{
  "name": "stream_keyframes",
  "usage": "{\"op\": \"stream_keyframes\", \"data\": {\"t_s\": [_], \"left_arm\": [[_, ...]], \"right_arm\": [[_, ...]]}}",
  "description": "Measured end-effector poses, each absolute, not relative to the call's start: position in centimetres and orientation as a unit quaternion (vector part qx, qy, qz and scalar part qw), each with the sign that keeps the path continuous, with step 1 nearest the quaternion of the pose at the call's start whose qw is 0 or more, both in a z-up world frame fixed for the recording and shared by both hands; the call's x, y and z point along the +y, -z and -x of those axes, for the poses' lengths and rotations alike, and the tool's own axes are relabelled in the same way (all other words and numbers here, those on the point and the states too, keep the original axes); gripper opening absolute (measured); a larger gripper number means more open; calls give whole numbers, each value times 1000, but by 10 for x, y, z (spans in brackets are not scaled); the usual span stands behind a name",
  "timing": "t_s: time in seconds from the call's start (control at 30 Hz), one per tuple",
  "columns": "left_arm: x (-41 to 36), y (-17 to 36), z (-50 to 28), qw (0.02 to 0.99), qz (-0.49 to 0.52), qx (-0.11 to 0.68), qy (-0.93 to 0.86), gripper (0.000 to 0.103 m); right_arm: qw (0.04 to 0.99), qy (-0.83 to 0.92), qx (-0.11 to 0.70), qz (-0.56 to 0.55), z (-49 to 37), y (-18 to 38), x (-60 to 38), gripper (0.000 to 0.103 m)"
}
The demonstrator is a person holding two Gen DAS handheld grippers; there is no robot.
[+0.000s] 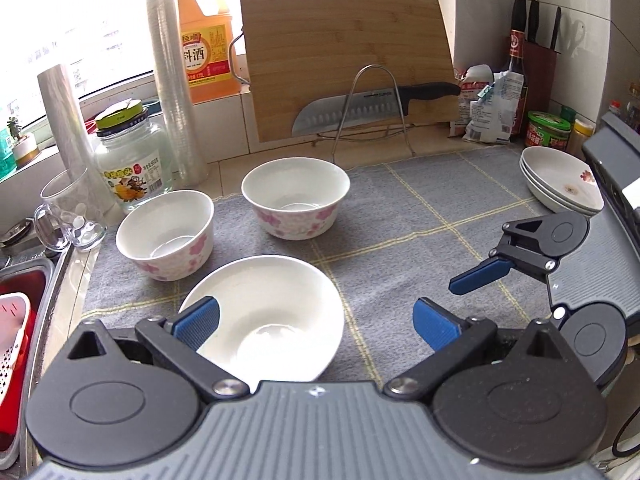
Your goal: Organize plates and bowls
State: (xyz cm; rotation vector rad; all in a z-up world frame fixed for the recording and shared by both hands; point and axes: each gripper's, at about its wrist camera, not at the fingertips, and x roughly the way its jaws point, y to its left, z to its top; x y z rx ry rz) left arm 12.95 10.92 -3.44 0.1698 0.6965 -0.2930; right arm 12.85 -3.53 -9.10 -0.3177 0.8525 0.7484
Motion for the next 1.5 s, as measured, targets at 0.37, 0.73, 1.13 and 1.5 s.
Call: {"op": "stream_keyframes", "data": {"t_s": [0.37, 0.73, 1.13, 1.5], "left_arm": [[154, 39, -138, 928, -78, 343, 127, 102], [179, 44, -162, 921, -78, 357, 135, 102], [179, 54, -180, 901, -82, 388, 176, 101], [175, 60, -190, 890, -82, 404, 195, 90]], "right_arm": [[821, -361, 410, 164, -136, 104, 9, 103], [830, -362, 386, 175, -130, 114, 9, 103], [828, -357, 393, 181, -134, 111, 20, 103], [840, -361, 358, 190, -140, 97, 34, 103]]}}
